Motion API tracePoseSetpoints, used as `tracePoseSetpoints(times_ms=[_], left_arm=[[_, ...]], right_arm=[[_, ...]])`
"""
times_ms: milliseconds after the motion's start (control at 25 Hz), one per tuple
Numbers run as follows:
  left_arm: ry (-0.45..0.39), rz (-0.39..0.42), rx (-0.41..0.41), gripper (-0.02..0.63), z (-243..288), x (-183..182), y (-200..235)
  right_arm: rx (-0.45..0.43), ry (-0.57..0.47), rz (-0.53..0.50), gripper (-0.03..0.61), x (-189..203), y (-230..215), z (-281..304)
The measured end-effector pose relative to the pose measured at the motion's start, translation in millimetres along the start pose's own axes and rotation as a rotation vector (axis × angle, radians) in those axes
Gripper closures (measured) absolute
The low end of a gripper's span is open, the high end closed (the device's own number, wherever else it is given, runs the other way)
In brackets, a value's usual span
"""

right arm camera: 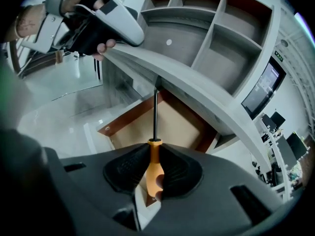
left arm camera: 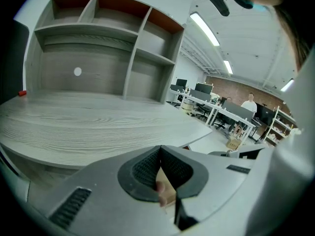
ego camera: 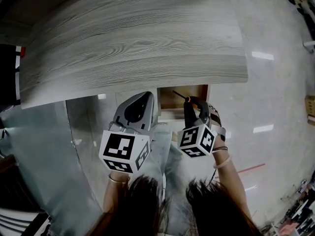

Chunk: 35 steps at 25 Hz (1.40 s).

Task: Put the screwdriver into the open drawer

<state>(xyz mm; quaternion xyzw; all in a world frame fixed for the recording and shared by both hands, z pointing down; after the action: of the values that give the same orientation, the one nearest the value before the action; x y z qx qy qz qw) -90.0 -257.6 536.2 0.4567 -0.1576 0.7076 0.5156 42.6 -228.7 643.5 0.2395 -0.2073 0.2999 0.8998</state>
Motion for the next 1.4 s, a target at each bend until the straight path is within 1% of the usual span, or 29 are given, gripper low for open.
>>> tracePoseSetpoints(times_ms=[760, 1400], left_arm=[[0.031, -0.028, -0.009, 0.597, 16, 34, 13], [0.058, -0.046, -0.002, 0.597, 23, 55, 24]], right_arm=[[-0.052, 0.061, -0.042, 0.494, 5, 18, 37], [-0.069, 0.114, -0.045, 0.494, 14, 29, 59]])
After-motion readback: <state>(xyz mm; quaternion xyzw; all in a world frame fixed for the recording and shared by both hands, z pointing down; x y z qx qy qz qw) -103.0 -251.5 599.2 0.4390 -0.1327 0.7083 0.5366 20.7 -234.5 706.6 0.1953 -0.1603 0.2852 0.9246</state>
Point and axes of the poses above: the fingertips, and each gripper's own axes: z forward along the fingers, y to its left, x out of its underside, the point moved 3 cm from there along -z, backward along the fingers, and after that the axes turned 1 degree about -y, right-handed, at the moved point
